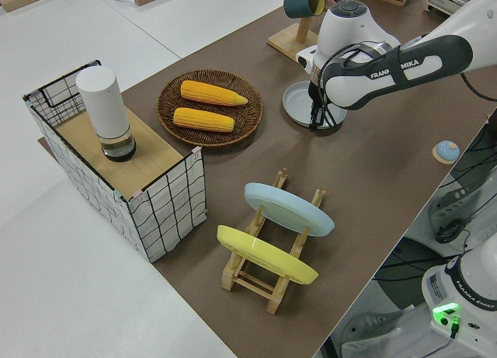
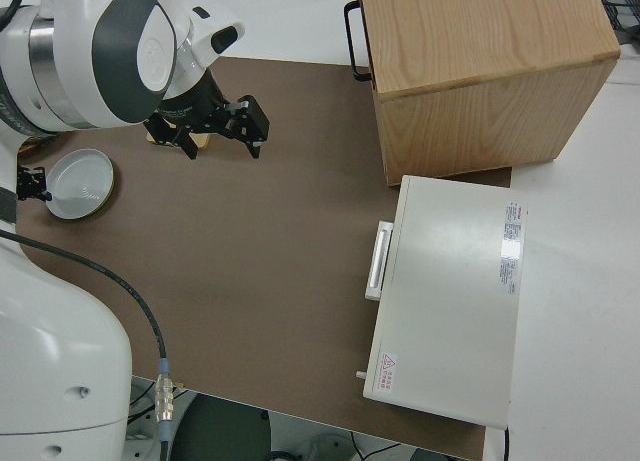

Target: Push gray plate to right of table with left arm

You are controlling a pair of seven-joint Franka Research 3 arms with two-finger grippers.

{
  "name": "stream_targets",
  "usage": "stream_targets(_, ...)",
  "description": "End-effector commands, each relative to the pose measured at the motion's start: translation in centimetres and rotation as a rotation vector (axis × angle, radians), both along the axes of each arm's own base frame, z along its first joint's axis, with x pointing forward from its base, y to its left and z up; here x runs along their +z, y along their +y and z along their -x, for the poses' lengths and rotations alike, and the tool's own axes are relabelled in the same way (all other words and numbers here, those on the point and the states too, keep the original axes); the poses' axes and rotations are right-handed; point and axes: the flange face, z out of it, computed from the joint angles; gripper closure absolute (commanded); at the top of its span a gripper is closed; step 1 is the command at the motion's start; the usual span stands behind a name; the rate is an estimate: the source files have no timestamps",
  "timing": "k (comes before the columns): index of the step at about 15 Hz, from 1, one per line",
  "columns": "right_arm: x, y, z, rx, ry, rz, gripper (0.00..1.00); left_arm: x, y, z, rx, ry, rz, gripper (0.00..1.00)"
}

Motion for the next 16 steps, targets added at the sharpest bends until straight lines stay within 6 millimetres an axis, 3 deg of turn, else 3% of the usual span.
stream_targets(1,0.4,-0.2,0.3,-0.004,0.003,-0.009,0.017,-1.2,-2.7,0.9,0.027,0.009,0.01,1.0)
stream_targets(8,0.4,-0.3,0.3,-0.006,0.003,-0.009,0.017,-1.0,-7.4,2.0,0.069,0.017,0.009,1.0)
stream_targets(16,0.4,-0.2,0.3,-0.004,0.003,-0.009,0.017,-1.0,-14.1,4.0,0.111,0.026,0.006,1.0)
